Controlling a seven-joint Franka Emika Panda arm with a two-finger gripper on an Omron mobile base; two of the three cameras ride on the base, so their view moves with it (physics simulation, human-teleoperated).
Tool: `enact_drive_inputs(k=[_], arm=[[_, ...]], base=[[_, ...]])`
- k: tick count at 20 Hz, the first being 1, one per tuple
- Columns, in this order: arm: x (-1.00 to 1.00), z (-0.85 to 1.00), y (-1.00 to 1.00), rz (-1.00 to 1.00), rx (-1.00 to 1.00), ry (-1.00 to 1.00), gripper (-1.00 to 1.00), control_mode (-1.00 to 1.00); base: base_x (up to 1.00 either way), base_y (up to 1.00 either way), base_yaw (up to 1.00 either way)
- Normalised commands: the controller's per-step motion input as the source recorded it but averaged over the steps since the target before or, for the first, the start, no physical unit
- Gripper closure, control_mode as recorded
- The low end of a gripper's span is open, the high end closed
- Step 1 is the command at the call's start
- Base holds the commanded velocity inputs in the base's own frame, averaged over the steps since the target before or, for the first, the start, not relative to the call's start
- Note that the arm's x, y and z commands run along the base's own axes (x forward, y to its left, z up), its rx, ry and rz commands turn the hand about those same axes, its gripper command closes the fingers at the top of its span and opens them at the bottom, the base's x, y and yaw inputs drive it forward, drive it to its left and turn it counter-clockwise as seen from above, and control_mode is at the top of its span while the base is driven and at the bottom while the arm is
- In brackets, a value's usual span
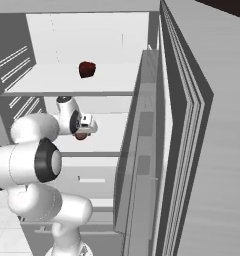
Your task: Pick the egg and butter from the fridge and place them by the bowl for mixing.
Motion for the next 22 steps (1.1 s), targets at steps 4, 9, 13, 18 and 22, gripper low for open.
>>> enact_drive_inputs(k=[4, 9, 13, 18, 22], arm=[[-0.67, 0.08, 0.0, 0.0, 0.0, -0.3, 1.0, -1.0], [-0.82, 0.15, 0.0, 0.0, 0.0, -0.31, 1.0, -1.0], [-1.0, 0.88, 0.01, 0.0, 0.18, -0.05, 1.0, -1.0], [-1.0, 1.0, 0.0, -0.04, 0.33, 0.12, 1.0, -1.0], [-1.0, 1.0, 0.0, -0.06, 0.32, 0.11, 1.0, -1.0]], base=[[0.0, 0.0, 0.0], [0.0, 0.0, 0.0], [0.0, 0.0, 0.0], [0.0, 0.0, 0.0], [0.0, 0.0, 0.0]])
